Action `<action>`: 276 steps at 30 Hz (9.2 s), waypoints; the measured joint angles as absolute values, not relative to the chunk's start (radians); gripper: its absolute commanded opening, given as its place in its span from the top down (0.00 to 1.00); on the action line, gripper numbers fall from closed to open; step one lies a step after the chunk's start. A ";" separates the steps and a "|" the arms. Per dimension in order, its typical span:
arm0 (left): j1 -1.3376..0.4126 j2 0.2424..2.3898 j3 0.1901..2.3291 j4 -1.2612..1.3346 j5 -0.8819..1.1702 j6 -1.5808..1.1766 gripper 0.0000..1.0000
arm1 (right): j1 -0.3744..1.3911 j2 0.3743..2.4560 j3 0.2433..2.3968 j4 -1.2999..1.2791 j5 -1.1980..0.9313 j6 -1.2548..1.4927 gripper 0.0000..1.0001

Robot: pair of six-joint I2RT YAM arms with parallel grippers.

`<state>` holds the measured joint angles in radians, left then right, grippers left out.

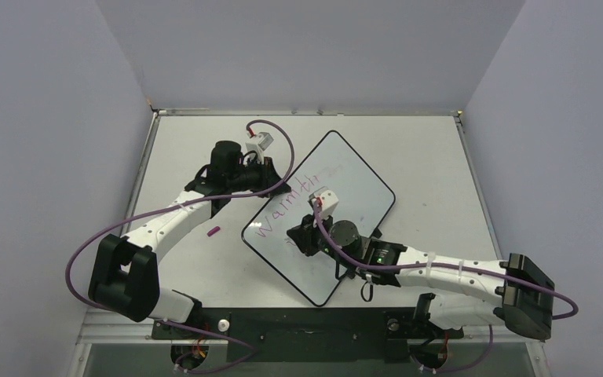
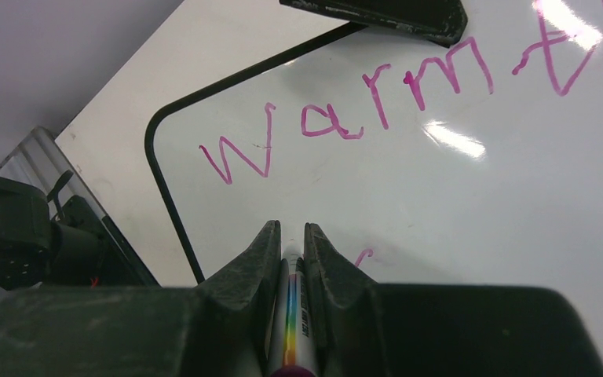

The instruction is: Write a sentence on the whiteboard

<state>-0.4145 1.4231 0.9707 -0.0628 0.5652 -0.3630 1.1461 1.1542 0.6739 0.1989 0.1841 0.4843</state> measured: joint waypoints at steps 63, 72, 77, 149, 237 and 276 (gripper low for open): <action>-0.410 1.419 0.964 -0.063 0.560 -0.363 1.00 | 1.052 1.099 0.548 0.220 0.223 0.520 1.00; -0.410 1.419 0.964 -0.063 0.559 -0.363 1.00 | 1.052 1.085 0.527 0.231 0.228 0.540 1.00; -0.410 1.417 0.963 -0.063 0.560 -0.363 1.00 | 1.052 1.124 0.576 0.224 0.228 0.531 1.00; -0.411 1.414 0.963 -0.057 0.564 -0.363 1.00 | 0.847 1.056 0.754 -0.002 0.251 0.385 1.00; -0.411 1.413 0.960 -0.055 0.564 -0.364 1.00 | 0.781 1.190 0.742 0.105 0.070 0.400 1.00; -0.410 1.413 0.960 -0.056 0.558 -0.364 1.00 | 0.771 1.237 0.744 0.160 0.063 0.404 1.00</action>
